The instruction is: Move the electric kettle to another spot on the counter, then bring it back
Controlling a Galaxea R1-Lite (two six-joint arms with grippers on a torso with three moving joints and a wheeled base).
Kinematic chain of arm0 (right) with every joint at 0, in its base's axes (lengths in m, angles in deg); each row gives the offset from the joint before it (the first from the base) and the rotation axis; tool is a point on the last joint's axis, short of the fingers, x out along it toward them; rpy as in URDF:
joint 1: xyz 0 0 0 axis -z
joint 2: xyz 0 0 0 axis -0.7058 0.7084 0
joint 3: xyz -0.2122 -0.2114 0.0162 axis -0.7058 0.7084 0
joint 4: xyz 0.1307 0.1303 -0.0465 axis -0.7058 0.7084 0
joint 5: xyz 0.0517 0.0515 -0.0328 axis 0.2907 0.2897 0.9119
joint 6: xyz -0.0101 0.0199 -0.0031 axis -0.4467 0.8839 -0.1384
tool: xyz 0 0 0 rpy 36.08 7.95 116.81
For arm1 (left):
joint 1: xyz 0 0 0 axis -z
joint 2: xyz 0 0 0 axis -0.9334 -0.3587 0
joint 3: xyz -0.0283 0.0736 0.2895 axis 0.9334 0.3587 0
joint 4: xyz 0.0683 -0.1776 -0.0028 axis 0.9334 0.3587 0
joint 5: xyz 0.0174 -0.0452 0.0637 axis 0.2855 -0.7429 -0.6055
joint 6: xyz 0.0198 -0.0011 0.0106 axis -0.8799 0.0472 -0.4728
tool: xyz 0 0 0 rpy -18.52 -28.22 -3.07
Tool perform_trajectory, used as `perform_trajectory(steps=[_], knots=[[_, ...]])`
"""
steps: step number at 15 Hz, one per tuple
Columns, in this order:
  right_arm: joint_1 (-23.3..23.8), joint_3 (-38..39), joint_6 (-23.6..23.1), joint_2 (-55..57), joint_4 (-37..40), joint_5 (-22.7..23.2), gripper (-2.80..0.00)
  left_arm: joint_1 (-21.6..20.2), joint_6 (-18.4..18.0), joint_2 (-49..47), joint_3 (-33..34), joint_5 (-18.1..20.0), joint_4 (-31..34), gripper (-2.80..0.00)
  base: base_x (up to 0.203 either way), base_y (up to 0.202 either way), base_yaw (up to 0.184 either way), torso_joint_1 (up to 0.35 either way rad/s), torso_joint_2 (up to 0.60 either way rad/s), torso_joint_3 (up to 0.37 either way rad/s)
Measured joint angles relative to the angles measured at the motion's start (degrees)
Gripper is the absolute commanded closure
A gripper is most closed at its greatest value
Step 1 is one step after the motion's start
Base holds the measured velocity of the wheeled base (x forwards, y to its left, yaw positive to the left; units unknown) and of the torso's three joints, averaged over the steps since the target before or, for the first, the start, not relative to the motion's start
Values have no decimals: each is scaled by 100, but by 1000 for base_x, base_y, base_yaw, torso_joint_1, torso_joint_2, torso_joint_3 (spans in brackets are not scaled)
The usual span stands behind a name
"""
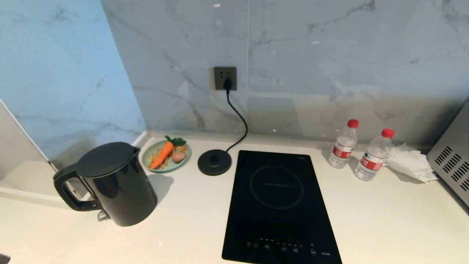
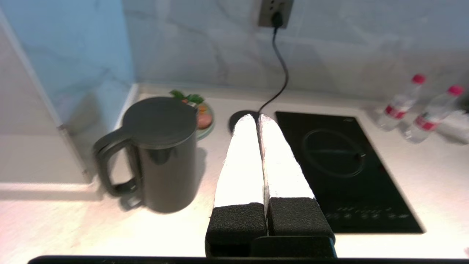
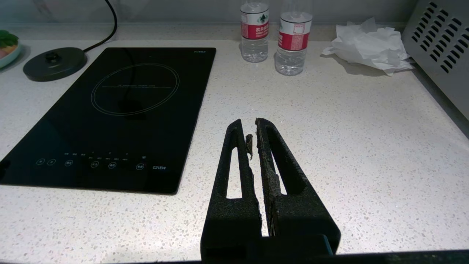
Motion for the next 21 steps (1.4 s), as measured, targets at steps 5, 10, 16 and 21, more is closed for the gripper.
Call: perform_trajectory(steps=[5,10,16,21], knots=[[0,0,-1,0,2,2,0,-252,-726,1470,1474,-104,103,0,0,0,0,0,0,0],[0,0,-1,0,4,0,0,-367,-798,2729,2570,-136,925,0,0,0,0,0,0,0],[0,2,-1,0,0,4,0,-376,-986,2999,4267,-736,-770,0,0,0,0,0,0,0],[0,2,-1,0,2,0,0,-362,-901,3015,4503,-816,-1143,0,0,0,0,0,0,0]])
